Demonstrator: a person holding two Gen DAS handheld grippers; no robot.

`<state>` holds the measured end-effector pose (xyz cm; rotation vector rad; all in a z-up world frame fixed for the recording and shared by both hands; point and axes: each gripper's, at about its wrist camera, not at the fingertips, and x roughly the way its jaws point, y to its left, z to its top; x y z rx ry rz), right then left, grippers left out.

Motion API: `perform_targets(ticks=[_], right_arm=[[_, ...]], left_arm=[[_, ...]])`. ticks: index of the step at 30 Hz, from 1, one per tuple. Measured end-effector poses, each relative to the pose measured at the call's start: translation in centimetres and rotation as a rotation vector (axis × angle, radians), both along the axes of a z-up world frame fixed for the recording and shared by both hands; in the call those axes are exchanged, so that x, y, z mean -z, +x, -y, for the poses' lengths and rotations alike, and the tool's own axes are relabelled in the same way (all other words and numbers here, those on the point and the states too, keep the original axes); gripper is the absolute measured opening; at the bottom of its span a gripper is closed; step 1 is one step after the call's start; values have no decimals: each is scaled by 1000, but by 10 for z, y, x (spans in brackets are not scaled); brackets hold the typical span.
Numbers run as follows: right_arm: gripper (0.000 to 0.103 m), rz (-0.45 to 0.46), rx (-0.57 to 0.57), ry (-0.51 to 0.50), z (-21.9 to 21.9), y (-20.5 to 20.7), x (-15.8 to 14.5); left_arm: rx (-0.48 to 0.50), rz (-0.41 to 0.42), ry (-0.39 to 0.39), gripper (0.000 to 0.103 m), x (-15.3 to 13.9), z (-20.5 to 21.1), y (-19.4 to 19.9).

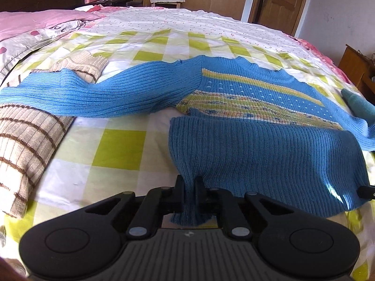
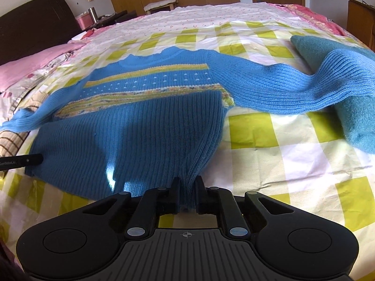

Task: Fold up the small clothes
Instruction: 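Grasp the blue sweater hem with both grippers and lift it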

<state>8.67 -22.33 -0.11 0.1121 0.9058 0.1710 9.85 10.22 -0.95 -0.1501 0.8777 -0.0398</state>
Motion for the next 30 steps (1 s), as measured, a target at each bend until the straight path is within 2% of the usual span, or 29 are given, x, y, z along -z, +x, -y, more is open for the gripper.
perform_targets(ticks=[9,15,22,26,30], right_arm=[[10,-35,-62,41,7,-32,-19],[10,-91,-108,38,5,-65,-21],[10,-172,-134,15,1,-93,-11],[10,-202,-163,-6,-2,-100,-9],[15,-206,-149,-7,0,-103,-11]], left_arm=[[32,-23,-33,14,-15,-4,-40],[56,-68,-57,14,-18,-6,-75],[72,-125,-58,14,-11,-6,-100],[82,-136,-30,14,-13,-2,-106],[90,-136,-18,15,-18,-1,-111]])
